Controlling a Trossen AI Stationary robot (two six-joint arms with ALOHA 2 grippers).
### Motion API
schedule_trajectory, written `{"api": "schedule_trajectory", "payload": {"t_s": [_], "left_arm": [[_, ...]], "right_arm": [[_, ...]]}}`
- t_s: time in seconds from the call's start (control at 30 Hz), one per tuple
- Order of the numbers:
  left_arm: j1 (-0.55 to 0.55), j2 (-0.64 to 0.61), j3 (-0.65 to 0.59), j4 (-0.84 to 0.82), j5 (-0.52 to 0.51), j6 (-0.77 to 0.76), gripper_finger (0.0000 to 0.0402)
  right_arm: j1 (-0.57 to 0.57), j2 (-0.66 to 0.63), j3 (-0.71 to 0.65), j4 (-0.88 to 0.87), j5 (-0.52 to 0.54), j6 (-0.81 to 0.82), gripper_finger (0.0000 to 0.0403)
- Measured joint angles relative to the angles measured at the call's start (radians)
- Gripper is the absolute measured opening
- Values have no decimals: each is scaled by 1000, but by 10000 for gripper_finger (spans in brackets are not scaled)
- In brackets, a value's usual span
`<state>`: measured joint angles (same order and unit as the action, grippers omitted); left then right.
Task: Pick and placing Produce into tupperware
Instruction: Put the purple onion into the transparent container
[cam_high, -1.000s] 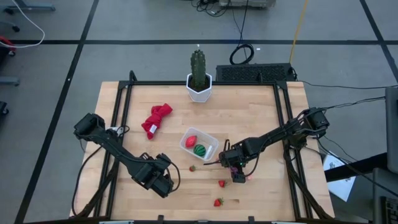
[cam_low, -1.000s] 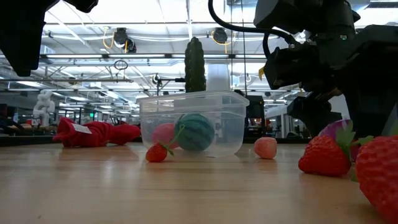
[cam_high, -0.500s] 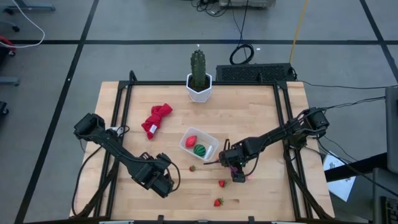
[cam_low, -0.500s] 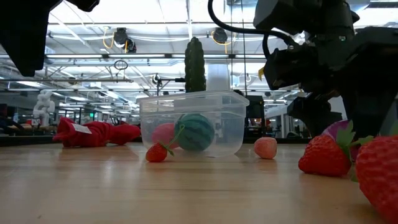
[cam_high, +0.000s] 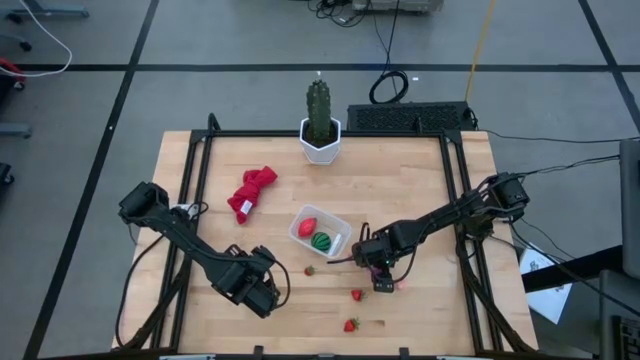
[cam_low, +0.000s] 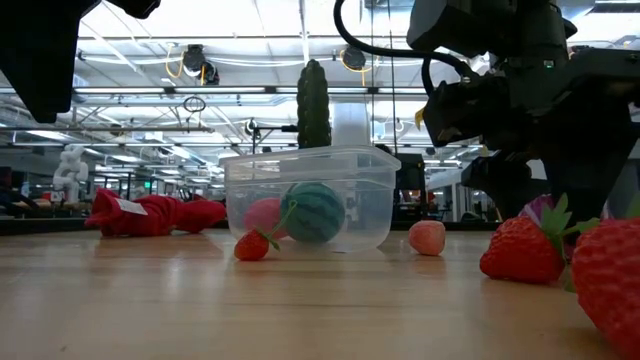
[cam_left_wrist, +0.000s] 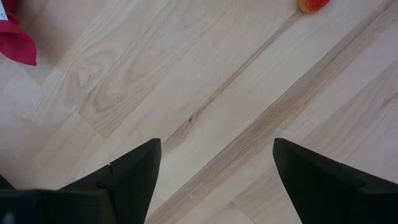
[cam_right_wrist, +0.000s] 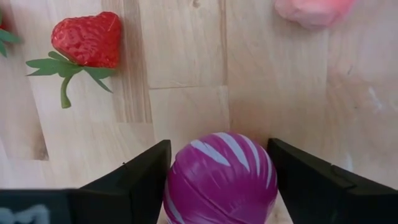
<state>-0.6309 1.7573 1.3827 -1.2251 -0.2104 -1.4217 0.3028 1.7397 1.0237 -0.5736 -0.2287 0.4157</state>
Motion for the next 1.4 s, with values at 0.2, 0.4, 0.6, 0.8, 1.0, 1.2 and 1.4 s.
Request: {"api": "schedule_trajectory", "payload": {"t_s": [0.2,0.4,0.6,0.8,1.0,1.2,1.4], "left_arm": [[0,0,0,0,0,0,318],[0,0,0,0,0,0,315],[0,0,0,0,0,0,313],[0,0,0,0,0,0,310],[0,0,0,0,0,0,310],[0,0,0,0,0,0,312],[0,0,0,0,0,0,316]], "right_arm": [[-10,0,0,-3,-8,10,255],[-15,0,0,-4,-8,10,255],[-15,0,0,-5,-8,11,255],[-16,0,0,-5,-8,10,255],[-16,-10,-2,-10,-7,11,255],[-41,-60,-3,-20,-6,12,255],[-60,-103,-3,-23,-5,14,255]]}}
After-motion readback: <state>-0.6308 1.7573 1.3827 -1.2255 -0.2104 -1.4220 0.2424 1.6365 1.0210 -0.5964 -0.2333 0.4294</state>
